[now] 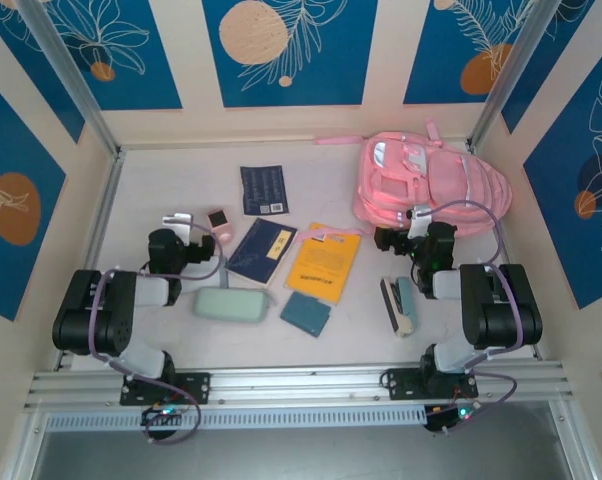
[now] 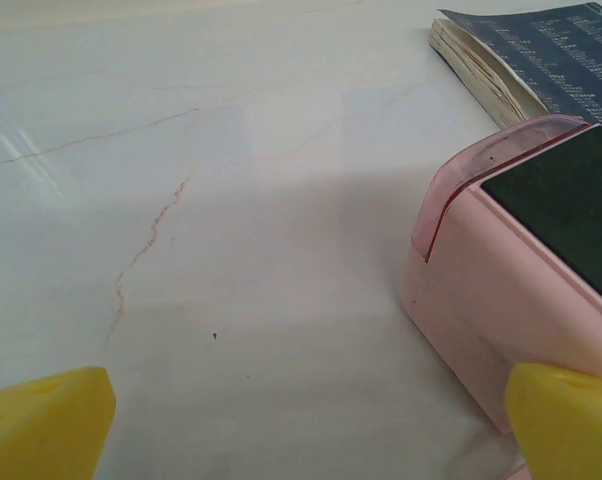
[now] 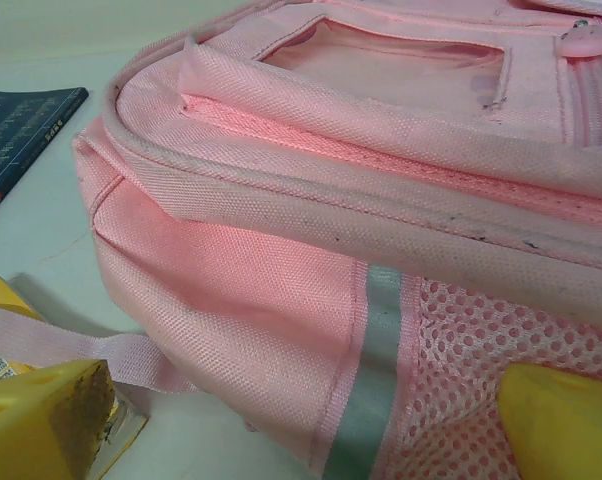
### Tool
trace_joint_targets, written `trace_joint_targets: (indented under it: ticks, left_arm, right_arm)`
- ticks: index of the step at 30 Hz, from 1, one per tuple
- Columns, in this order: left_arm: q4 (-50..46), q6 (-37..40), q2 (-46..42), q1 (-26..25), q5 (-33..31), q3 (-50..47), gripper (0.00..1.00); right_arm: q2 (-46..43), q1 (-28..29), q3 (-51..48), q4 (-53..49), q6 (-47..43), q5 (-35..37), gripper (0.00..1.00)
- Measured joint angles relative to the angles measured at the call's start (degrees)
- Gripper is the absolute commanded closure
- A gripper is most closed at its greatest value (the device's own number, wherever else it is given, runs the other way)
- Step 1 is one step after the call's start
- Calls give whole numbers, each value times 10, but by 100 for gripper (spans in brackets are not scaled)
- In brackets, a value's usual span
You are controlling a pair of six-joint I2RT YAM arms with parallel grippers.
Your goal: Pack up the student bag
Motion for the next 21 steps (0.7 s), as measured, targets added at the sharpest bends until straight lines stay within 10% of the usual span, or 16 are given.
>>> trace_joint_targets:
  ticks: [21]
  left_arm:
    - [0, 0, 0, 0, 0, 0, 0]
  right_arm:
    - [0, -7, 0, 0, 0, -7, 1]
